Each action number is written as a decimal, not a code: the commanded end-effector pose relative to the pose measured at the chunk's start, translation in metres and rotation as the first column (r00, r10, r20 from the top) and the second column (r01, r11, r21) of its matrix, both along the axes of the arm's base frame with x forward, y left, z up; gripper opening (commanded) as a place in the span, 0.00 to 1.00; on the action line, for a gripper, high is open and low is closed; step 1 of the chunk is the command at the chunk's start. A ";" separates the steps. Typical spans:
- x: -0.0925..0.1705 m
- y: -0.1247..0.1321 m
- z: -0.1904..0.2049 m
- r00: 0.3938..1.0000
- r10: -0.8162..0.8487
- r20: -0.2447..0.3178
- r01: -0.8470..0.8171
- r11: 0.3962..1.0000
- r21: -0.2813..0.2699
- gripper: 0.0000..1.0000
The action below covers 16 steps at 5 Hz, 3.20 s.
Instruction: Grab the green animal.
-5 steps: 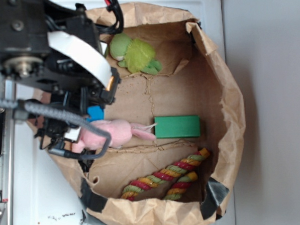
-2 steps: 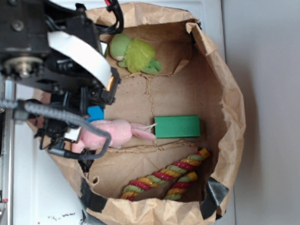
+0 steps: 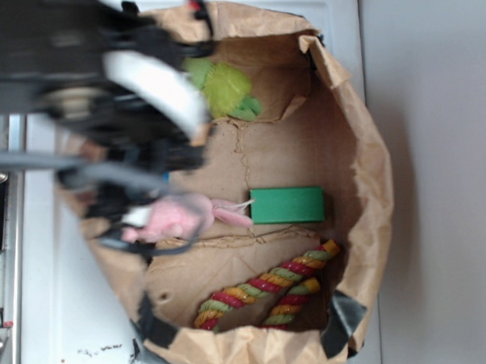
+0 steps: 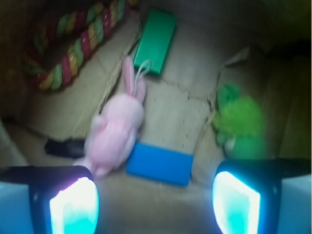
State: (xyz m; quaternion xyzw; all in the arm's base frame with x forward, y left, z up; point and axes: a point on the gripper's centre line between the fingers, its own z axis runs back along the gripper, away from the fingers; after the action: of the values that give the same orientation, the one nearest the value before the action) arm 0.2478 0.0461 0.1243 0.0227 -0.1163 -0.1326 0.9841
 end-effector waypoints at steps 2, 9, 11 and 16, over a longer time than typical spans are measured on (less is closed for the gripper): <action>0.033 0.013 -0.008 0.997 0.044 0.063 -0.048 0.997 0.060 1.00; 0.049 0.071 -0.037 0.995 0.076 0.072 -0.086 0.986 0.143 1.00; 0.056 0.083 -0.038 0.993 0.082 0.088 -0.094 0.985 0.144 1.00; 0.037 0.082 -0.072 0.999 0.049 0.007 -0.049 0.987 0.153 1.00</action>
State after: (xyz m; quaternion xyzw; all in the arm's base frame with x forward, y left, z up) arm 0.2815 0.1194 0.0334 0.0832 -0.0849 -0.1328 0.9840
